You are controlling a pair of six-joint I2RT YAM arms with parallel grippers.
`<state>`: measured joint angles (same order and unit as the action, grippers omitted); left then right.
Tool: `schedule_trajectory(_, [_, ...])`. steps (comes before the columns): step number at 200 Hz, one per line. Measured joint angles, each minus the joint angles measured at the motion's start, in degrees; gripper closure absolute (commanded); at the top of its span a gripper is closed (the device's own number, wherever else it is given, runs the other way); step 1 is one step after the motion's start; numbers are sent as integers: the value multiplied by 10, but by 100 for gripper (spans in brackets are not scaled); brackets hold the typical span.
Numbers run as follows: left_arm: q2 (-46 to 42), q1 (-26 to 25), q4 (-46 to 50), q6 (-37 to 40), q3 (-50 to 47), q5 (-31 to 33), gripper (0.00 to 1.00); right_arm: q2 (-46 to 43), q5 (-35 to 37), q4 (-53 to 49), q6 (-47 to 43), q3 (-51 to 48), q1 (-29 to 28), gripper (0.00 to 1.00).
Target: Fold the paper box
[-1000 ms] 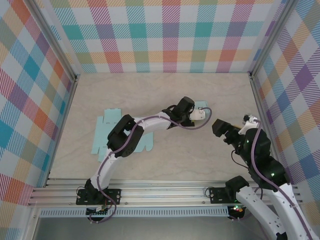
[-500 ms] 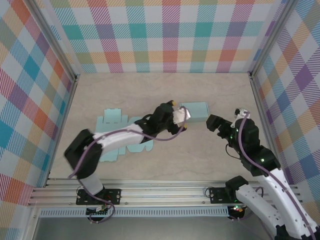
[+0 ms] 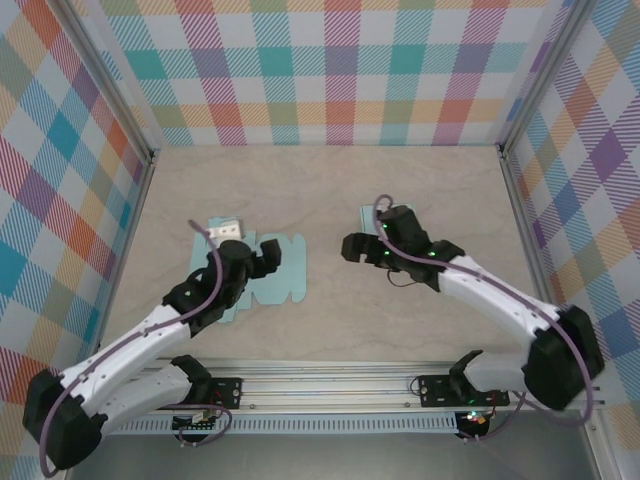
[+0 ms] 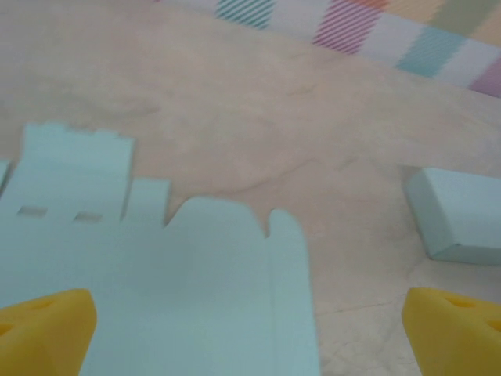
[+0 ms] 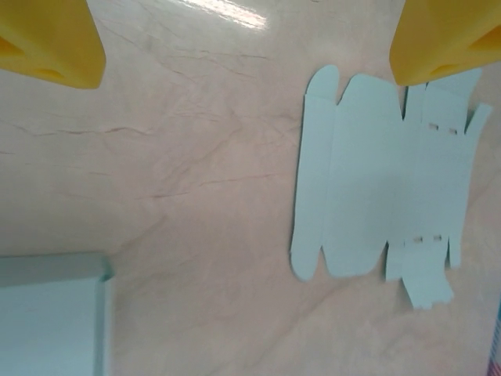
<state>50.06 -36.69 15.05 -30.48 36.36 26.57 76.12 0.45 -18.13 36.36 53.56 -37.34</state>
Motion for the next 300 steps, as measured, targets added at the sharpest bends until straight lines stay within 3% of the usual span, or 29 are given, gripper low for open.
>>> schedule_trajectory(14, [-49, 23, 44, -55, -26, 1, 0, 66, -18, 9, -9, 39, -13, 9])
schedule_trajectory(33, [-118, 42, 92, -113, -62, 0, 0, 151, -46, 21, -21, 98, -21, 21])
schedule_trajectory(78, [-273, 51, 176, -215, -137, 6, 0, 337, -104, 23, -48, 249, -22, 35])
schedule_trajectory(89, [-314, 51, 198, -237, -150, 13, 5, 376, -113, 19, -58, 283, -22, 38])
schedule_trajectory(121, [-427, 53, 245, -271, -186, 30, 17, 444, -125, 0, -73, 346, -21, 40])
schedule_trajectory(145, [-464, 53, 252, -274, -207, 34, 17, 455, -125, -11, -77, 352, -20, 42])
schedule_trajectory(192, [-404, 69, 226, -271, -220, 26, 19, 475, -145, -14, -77, 356, -12, 42])
schedule_trajectory(240, [-207, 126, 117, -206, -211, -34, 23, 494, -168, -4, -66, 363, -5, 43])
schedule_trajectory(260, [-124, 151, 74, -182, -190, -58, 32, 495, -178, -1, -55, 363, -2, 43])
schedule_trajectory(300, [-25, 182, -3, -181, -183, -97, 38, 502, -220, 32, -26, 361, 2, 43])
